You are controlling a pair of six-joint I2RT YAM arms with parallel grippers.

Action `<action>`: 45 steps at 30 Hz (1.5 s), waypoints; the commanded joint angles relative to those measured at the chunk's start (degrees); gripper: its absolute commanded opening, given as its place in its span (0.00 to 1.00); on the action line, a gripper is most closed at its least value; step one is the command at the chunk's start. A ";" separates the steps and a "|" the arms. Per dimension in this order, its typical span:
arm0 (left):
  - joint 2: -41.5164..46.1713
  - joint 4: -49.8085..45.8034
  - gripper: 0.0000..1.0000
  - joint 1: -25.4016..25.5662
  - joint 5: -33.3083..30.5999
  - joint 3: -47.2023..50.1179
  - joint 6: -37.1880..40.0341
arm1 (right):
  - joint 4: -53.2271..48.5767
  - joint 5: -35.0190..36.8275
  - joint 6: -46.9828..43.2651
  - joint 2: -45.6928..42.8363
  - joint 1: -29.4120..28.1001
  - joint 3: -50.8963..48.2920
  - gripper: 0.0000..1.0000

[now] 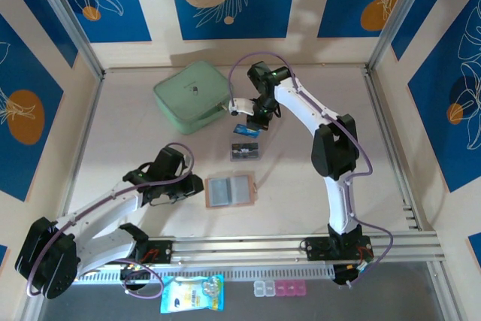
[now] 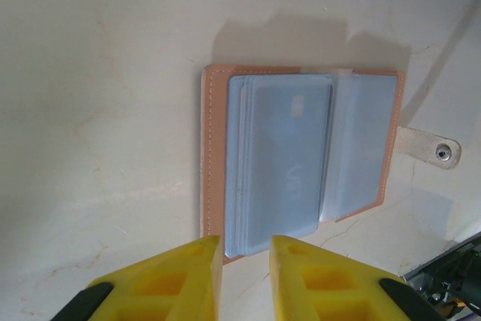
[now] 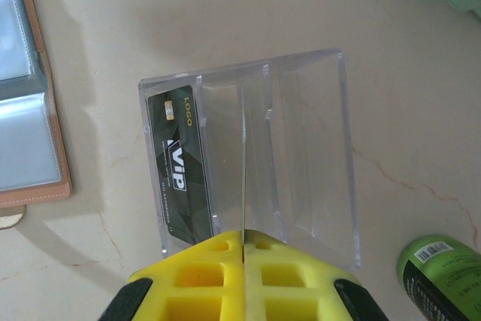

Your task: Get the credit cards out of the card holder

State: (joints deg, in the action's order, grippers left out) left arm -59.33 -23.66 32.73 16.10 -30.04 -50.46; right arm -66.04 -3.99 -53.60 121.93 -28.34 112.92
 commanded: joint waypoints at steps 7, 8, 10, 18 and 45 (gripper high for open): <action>-0.82 -2.43 0.24 -1.24 -0.26 0.15 1.14 | -4.49 -4.96 -1.64 4.48 0.17 3.79 0.00; -0.69 -2.74 0.24 -1.34 -0.28 0.15 1.11 | -4.58 -5.21 -1.58 4.84 0.12 3.79 0.00; -0.49 -3.18 0.24 -1.40 -0.37 0.12 1.28 | -4.62 -5.22 -1.46 5.54 -0.07 3.62 0.02; 0.50 -3.73 0.24 -1.54 -0.63 0.59 0.99 | -4.02 -2.90 -0.28 6.49 -0.04 4.04 0.15; -0.32 -2.61 0.24 -1.63 0.07 0.51 0.91 | 10.52 0.74 10.71 3.05 0.26 -0.30 0.15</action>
State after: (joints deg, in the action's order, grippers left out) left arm -59.64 -26.02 31.86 16.01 -30.04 -50.46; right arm -57.84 -3.60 -44.53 127.70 -27.79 114.28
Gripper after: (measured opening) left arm 0.239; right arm 0.155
